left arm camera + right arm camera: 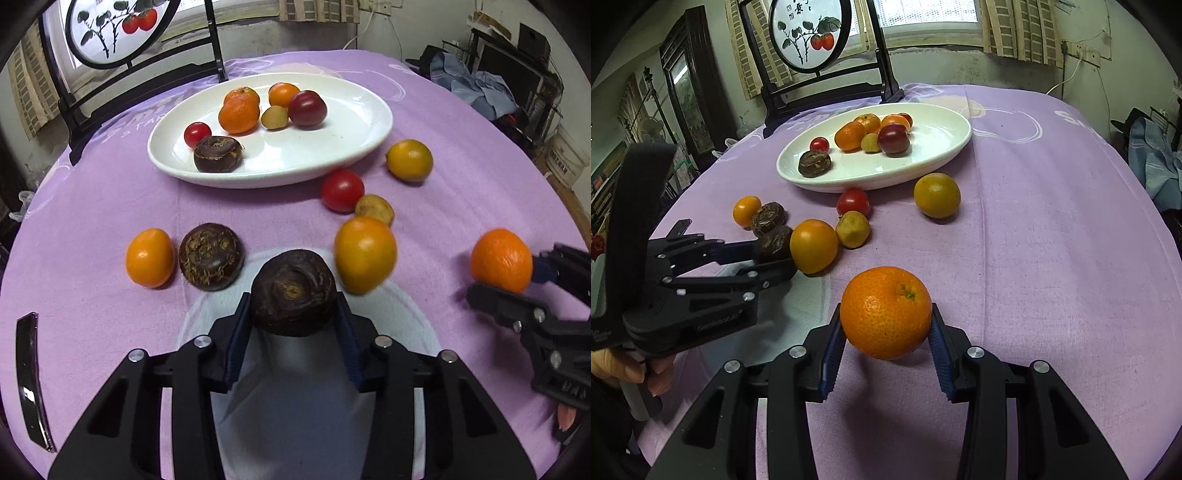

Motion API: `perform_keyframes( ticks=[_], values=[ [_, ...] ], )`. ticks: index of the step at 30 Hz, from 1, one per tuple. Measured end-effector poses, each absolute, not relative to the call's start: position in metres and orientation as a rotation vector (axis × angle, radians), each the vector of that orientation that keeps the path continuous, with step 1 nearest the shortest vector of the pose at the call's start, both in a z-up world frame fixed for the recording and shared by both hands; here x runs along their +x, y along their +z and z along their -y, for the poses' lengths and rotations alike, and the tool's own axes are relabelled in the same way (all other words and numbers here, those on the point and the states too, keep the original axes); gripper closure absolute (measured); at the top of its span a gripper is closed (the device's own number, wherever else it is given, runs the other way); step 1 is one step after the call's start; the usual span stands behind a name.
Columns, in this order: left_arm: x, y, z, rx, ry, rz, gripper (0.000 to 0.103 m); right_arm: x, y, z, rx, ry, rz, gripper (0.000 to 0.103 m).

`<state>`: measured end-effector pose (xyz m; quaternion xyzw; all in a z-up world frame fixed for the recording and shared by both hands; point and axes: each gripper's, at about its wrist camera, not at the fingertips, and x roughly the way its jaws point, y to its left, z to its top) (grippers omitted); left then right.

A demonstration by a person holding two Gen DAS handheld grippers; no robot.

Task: Organize fruits
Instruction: 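Grasp a large orange with the right tool while the left tool grasps a dark brown fruit, then carry both held fruits over the white plate and open both tools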

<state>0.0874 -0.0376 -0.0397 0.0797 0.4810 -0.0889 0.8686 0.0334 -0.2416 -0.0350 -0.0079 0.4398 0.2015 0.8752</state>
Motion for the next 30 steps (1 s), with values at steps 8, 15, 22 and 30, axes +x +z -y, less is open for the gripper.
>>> perform_keyframes(
  ticks=[8,15,22,30],
  values=[
    [0.061,-0.021,0.014,0.077,-0.24,-1.0,0.06,0.03,-0.03,0.246,0.008,0.416,-0.899,0.059],
    [0.068,0.013,0.003,0.079,-0.245,-0.938,0.06,0.031,0.003,0.244,0.014,0.436,-0.819,0.06],
    [0.121,0.039,-0.002,0.064,-0.222,-0.888,0.06,0.078,0.032,0.226,-0.04,0.434,-0.773,0.06],
    [0.207,0.023,-0.018,-0.016,-0.138,-0.933,0.06,0.148,0.014,0.197,-0.059,0.406,-0.855,0.059]
  ],
)
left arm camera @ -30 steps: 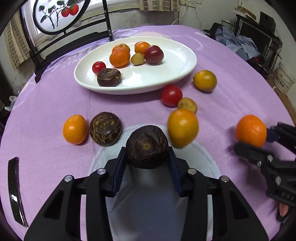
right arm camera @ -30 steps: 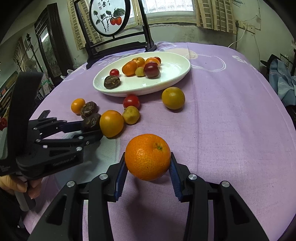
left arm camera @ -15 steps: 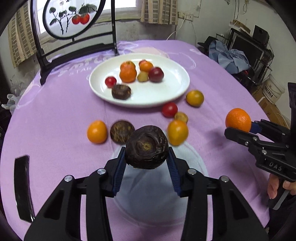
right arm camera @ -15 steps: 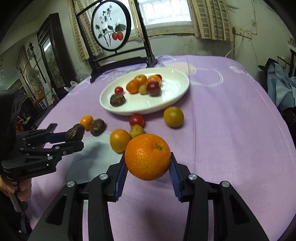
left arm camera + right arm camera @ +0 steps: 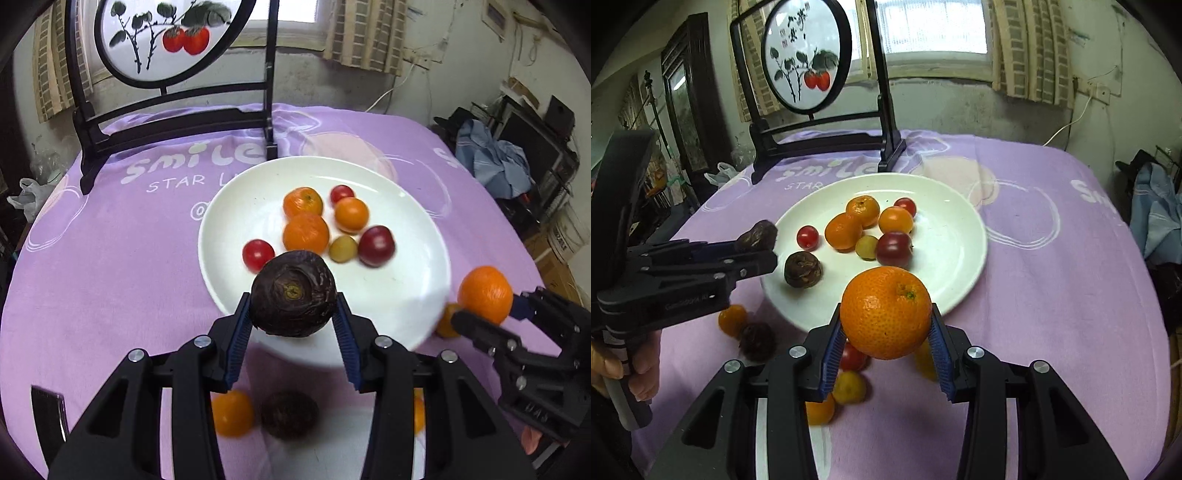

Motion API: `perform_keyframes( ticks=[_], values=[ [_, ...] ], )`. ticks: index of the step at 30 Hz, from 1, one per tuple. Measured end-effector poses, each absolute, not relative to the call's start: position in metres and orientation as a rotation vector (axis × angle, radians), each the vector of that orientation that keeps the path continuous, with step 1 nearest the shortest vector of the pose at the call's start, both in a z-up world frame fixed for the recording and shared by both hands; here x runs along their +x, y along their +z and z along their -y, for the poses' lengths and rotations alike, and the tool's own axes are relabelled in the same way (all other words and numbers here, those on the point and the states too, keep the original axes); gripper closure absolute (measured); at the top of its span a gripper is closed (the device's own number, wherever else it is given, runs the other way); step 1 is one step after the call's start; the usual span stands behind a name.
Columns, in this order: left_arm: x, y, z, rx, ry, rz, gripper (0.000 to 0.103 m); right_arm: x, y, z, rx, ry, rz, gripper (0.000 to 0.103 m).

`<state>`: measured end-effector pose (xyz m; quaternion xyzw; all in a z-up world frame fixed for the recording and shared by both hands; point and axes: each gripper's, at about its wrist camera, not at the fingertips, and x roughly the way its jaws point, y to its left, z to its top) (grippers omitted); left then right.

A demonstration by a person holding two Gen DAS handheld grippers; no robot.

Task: Organize fruits
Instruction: 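Carry both held fruits over the white plate and open both tools, then grasp a small orange fruit with the right tool while the left tool grasps an orange cherry tomato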

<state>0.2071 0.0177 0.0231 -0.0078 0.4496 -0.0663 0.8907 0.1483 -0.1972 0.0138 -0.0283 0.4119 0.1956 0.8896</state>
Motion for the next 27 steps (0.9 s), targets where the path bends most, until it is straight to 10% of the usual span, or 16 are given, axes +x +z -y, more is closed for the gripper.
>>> perform_keyframes(
  ticks=[6,8,13,27],
  values=[
    [0.245,0.006,-0.015,-0.016,-0.123,-0.968,0.059,0.177,-0.009,0.179,-0.103,0.386,-0.924,0.058],
    [0.251,0.003,-0.014,-0.025,-0.106,-0.97,0.037,0.184,-0.013,0.178,-0.095,0.373,-0.945,0.058],
    [0.241,0.012,-0.02,-0.057,-0.084,-0.925,0.025,0.179,-0.013,0.185,-0.058,0.364,-0.938,0.058],
    [0.149,0.012,-0.058,-0.079,-0.01,-0.913,0.018,0.112,0.018,0.225,-0.008,0.355,-0.815,0.045]
  ],
)
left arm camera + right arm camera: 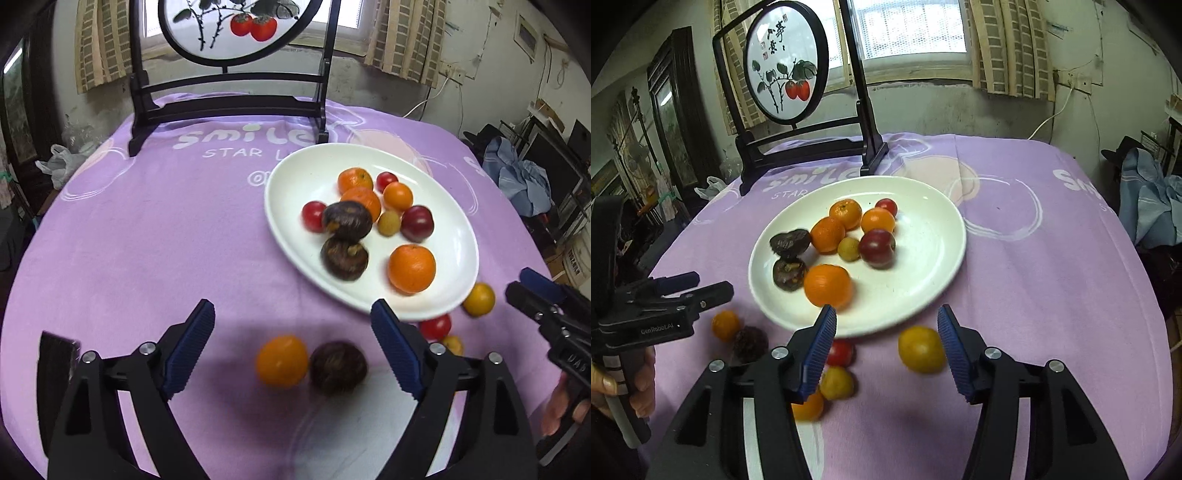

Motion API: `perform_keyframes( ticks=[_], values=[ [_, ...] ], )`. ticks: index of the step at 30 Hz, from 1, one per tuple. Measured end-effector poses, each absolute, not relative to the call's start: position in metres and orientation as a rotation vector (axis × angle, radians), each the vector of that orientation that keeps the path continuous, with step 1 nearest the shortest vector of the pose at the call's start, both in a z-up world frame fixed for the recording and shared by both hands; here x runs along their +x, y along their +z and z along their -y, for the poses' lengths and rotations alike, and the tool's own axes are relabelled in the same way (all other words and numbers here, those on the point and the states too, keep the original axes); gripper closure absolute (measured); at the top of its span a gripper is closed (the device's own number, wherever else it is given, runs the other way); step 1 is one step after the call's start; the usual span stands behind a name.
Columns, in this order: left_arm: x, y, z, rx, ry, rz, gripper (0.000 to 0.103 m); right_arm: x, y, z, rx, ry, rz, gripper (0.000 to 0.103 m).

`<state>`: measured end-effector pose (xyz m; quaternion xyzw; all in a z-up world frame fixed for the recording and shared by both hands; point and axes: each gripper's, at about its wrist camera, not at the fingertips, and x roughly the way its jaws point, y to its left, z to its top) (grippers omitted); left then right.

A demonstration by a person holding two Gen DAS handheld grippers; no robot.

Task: Organize fruits
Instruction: 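Grasp a small orange fruit with the right tool while the left tool grasps an orange cherry tomato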

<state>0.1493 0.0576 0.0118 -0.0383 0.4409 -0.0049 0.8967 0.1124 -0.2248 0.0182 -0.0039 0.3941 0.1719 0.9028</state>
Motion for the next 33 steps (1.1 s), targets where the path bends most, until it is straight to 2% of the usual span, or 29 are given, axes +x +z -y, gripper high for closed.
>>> perform_keyframes(
  ticks=[13,25,28,29,33],
  values=[
    [0.093,-0.021,-0.08,-0.101,0.014,-0.927,0.015,0.034,-0.035,0.196,-0.085,0.434,-0.971,0.045],
    [0.091,-0.019,-0.101,-0.166,0.004,-0.917,0.014,0.067,-0.044,0.148,-0.071,0.358,-0.982,0.043],
    [0.091,-0.019,-0.098,-0.151,-0.001,-0.92,0.014,0.076,-0.044,0.141,-0.094,0.324,-0.978,0.053],
    [0.092,-0.02,-0.097,-0.144,-0.003,-0.925,0.014,0.076,-0.044,0.14,-0.098,0.313,-0.976,0.063],
    [0.094,-0.024,-0.095,-0.134,-0.001,-0.939,0.014,0.071,-0.043,0.149,-0.063,0.342,-0.988,0.065]
  ],
)
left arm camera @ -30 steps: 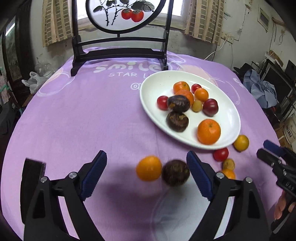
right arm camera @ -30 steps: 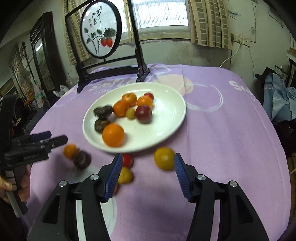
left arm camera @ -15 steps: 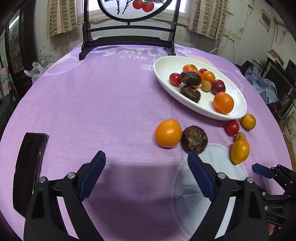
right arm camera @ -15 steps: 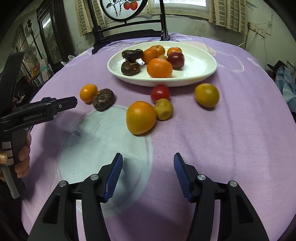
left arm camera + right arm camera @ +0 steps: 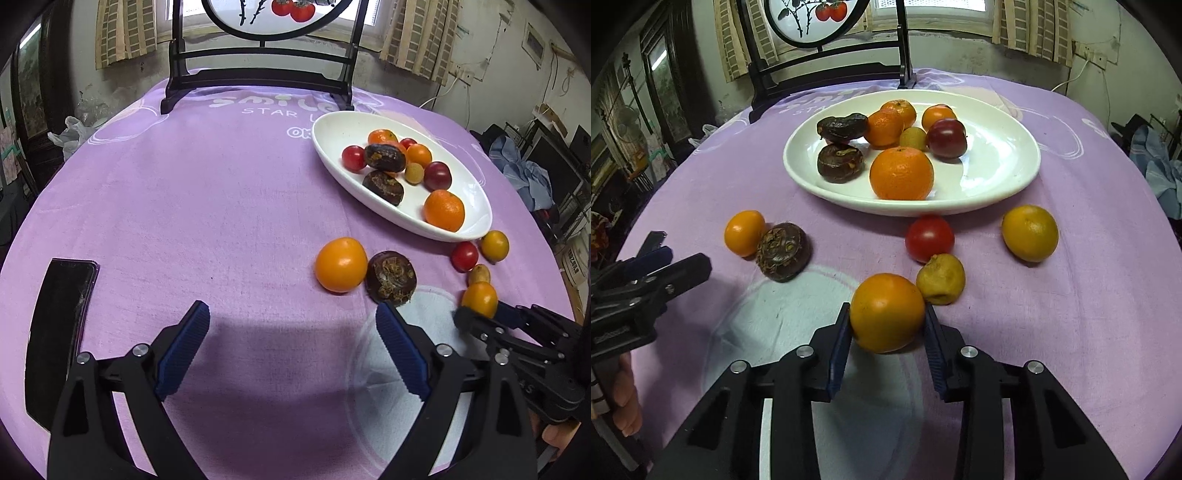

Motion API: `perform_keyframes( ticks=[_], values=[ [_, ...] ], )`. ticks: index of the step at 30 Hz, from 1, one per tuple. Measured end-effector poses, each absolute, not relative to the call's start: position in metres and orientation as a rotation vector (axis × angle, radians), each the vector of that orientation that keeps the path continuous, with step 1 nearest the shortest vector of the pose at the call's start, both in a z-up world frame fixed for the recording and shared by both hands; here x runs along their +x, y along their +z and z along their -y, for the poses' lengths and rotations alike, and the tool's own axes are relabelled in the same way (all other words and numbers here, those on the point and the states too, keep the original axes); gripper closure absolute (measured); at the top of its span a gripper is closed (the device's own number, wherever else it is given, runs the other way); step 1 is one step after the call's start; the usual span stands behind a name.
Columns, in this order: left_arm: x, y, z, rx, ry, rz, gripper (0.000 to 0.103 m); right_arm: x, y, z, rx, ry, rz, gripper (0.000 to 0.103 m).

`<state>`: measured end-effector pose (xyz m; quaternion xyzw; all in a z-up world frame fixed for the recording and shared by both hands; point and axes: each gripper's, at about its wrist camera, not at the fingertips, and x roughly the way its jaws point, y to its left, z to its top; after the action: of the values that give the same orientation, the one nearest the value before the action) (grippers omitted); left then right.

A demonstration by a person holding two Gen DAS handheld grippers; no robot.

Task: Organize fruits
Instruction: 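Grasp a small orange fruit with the right tool while the left tool grasps an orange cherry tomato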

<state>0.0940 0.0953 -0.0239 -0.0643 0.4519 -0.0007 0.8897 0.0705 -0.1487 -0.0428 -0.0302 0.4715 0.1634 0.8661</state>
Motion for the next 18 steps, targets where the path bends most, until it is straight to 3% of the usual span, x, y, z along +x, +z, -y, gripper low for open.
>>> perform_keyframes(
  ticks=[18],
  values=[
    [0.109,-0.051,-0.073,-0.004,0.046,-0.991,0.014,0.04,-0.044,0.174,-0.037,0.419,-0.979,0.065]
  ],
)
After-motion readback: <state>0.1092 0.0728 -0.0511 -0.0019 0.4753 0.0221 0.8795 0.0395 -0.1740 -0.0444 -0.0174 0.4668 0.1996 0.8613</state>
